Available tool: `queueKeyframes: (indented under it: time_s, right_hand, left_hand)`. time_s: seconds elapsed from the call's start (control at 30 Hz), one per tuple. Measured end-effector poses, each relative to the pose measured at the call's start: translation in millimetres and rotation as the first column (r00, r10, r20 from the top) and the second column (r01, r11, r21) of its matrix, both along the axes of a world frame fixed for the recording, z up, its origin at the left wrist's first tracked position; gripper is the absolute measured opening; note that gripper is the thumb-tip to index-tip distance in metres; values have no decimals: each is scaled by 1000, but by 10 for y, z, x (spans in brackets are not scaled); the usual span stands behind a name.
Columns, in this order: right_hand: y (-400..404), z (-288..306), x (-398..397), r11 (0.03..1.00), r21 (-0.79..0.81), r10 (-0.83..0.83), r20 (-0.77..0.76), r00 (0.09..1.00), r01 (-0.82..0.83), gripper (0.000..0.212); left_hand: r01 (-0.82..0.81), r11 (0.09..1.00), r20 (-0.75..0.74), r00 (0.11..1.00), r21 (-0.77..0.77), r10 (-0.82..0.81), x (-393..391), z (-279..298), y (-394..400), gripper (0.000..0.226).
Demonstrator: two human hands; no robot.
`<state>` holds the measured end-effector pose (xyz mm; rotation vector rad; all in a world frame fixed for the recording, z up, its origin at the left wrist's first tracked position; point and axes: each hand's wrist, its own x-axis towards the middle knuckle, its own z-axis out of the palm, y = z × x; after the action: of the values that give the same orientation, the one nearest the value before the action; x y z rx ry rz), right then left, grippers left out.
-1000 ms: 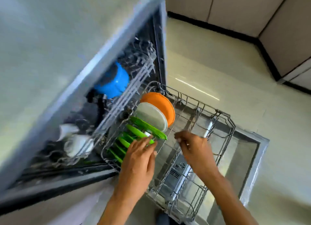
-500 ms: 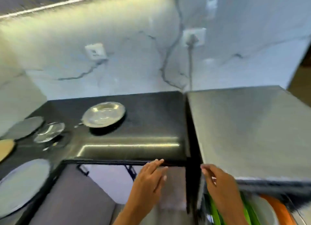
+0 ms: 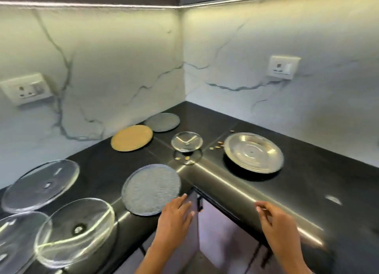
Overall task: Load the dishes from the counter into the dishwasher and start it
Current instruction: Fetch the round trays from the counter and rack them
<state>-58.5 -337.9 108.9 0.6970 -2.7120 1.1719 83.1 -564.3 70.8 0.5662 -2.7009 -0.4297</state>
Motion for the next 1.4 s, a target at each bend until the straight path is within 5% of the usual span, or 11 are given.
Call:
queueKeyframes:
  time_s: [0.2, 0.5, 0.83, 0.97, 1.1, 1.2, 1.4]
  right_hand:
    - [-1223, -158, -76, 978, -30, 210, 66, 976, -208, 16]
    - [-1372, -334, 22, 954, 14, 293, 179, 939, -301, 12]
    - [-132, -255, 137, 988, -85, 143, 186, 972, -129, 14]
    - [792, -171, 371, 992, -123, 9, 154, 988, 10, 13]
    - [1808, -116, 727, 960, -162, -207, 144, 968, 229, 16]
    - [2652, -100, 1178, 885, -160, -416, 146, 898, 436, 17]
    - [4065, -403, 2400, 567, -93, -803, 158, 575, 818, 9]
  left_hand:
    - [-113, 993, 343, 935, 47, 90, 30, -334, -768, 68]
    - [93, 989, -92, 990, -119, -104, 181, -572, -858, 35]
    - [36, 993, -339, 938, -111, -72, 376, 650, -525, 23]
    - [262, 964, -442, 860, -48, -256, 278, 934, 203, 21]
    - [591, 805, -463, 699, -53, -544, 37, 1067, 1090, 34]
    - [799, 601, -507, 511, -18, -695, -170, 1095, 1921, 37]
    - [982, 117, -513, 178, 149, -840, -283, 919, 3555, 21]
